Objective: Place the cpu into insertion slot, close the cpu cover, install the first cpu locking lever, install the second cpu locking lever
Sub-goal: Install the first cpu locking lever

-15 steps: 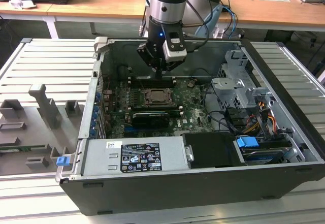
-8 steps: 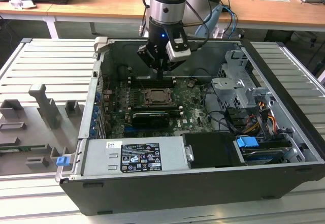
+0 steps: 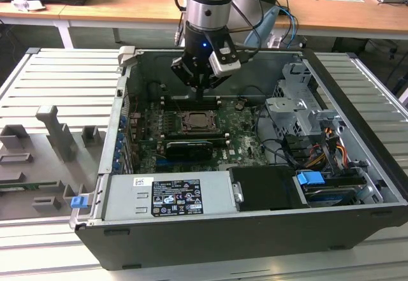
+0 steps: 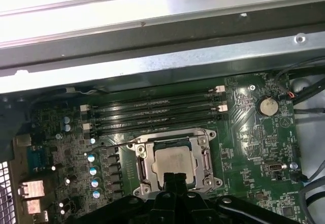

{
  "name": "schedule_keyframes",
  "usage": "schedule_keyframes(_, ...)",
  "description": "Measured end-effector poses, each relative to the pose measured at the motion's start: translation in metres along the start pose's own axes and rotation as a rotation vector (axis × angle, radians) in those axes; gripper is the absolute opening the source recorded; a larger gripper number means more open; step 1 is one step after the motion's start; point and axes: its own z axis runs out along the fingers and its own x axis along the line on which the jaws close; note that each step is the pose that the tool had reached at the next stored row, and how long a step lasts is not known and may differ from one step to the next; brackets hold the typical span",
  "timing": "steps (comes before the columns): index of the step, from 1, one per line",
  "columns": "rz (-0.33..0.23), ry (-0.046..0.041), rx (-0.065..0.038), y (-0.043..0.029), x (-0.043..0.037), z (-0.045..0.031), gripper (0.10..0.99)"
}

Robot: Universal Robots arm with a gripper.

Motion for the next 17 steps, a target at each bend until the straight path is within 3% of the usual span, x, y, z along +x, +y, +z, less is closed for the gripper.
schedule_keyframes(11, -0.008, -0.0011, 0.000, -0.0026, 0.0186, 0.0003, 0.106)
schedule_keyframes(17, -0.111, -0.0018, 0.002, -0.0027, 0.0186, 0.0009, 0.106)
